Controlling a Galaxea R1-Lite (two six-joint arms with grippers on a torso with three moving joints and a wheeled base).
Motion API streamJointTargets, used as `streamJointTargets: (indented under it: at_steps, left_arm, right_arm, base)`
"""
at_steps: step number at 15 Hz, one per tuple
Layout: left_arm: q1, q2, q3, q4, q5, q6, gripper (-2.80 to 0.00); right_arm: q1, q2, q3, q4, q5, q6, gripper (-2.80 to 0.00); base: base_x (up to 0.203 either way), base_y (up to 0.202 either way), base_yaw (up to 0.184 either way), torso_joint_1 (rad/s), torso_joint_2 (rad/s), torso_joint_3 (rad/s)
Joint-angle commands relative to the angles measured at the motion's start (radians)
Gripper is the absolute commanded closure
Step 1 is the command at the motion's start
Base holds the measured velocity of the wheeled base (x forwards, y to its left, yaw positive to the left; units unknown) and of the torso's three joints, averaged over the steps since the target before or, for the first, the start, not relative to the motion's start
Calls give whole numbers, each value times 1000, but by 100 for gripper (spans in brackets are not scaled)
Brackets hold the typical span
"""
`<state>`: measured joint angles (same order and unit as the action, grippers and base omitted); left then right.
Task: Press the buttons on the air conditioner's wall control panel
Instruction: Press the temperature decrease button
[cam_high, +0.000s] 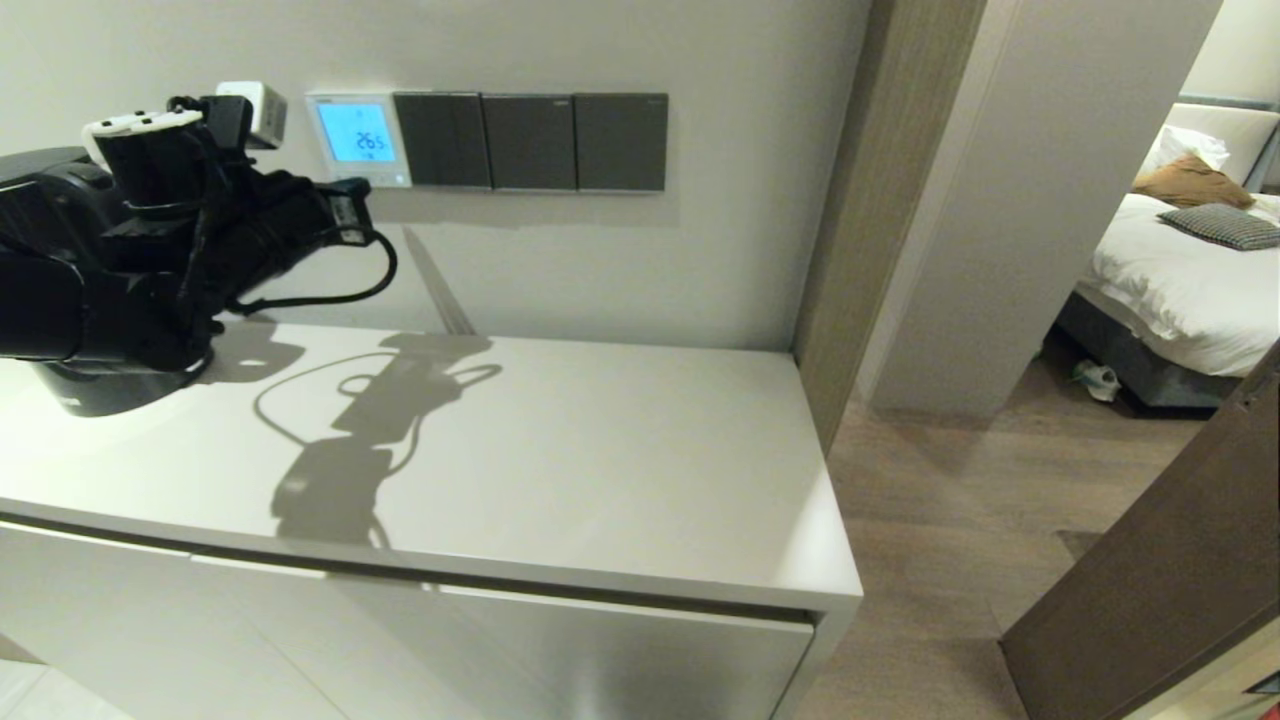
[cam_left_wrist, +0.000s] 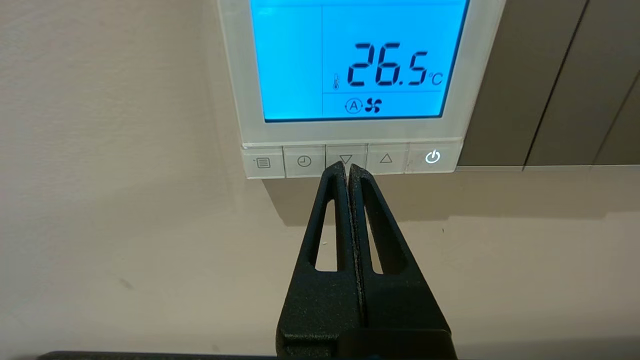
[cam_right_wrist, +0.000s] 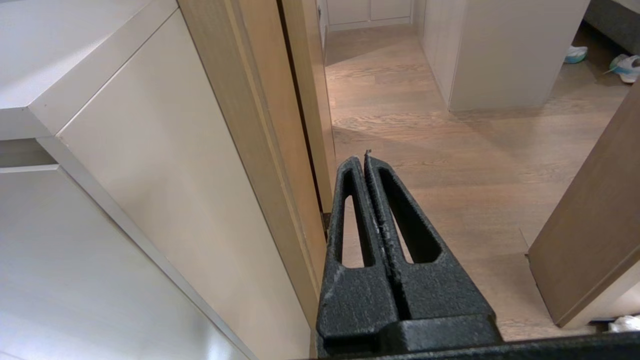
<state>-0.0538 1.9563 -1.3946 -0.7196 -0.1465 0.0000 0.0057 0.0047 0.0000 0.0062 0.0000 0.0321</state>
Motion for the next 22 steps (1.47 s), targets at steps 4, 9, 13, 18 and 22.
streamJointTargets:
  at_steps: [4, 9, 13, 18, 22]
  left_arm:
    - [0, -1, -1, -3, -1, 0, 0]
    - [0, 23, -17, 0, -1, 2, 0]
    - [0, 25, -21, -1, -1, 0, 0]
    - [0, -1, -1, -4, -1, 0, 0]
    - [0, -24, 17, -4, -1, 0, 0]
  right_arm:
    - [0, 1, 2, 0, 0, 0, 0]
    - [0, 1, 2, 0, 0, 0, 0]
    - [0, 1, 2, 0, 0, 0, 0]
    - [0, 1, 2, 0, 0, 0, 0]
    - [0, 1, 2, 0, 1, 0, 0]
  base:
    - [0, 0, 0, 0, 0, 0]
    - [0, 0, 0, 0, 0, 0]
    - [0, 0, 0, 0, 0, 0]
    - [0, 0, 0, 0, 0, 0]
    - [0, 0, 0, 0, 0, 0]
